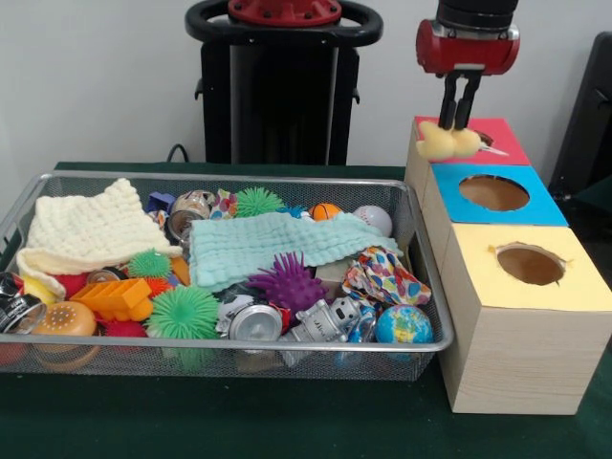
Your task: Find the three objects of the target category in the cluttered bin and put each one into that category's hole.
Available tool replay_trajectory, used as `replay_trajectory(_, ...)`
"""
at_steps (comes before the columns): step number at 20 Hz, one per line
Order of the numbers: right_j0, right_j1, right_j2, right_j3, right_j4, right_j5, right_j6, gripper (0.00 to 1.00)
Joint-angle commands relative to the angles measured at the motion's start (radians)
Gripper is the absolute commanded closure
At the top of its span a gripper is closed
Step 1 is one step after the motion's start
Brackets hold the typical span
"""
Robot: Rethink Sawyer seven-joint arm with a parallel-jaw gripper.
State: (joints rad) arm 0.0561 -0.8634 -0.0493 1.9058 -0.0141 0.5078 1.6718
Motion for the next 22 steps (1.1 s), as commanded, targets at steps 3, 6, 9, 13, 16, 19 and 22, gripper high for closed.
replay_trajectory(3,0.002,0.108,-0.020,0.016,0.013,-0.080,0.225,1.00)
replay_trajectory(6,-0.003,0.111,-0.022,0.023,0.014,-0.090,0.217,1.00)
replay_trajectory(9,-0.005,0.099,-0.019,0.042,0.018,-0.095,0.209,1.00)
replay_trajectory(13,0.001,0.062,-0.021,0.067,0.021,-0.078,0.202,1.00)
replay_trajectory(16,0.011,0.048,-0.029,0.076,0.018,-0.071,0.205,1.00)
replay_trajectory(19,0.021,0.040,-0.039,0.071,0.017,-0.059,0.207,1.00)
replay_trajectory(22,0.031,0.028,-0.047,0.068,0.019,-0.043,0.210,1.00)
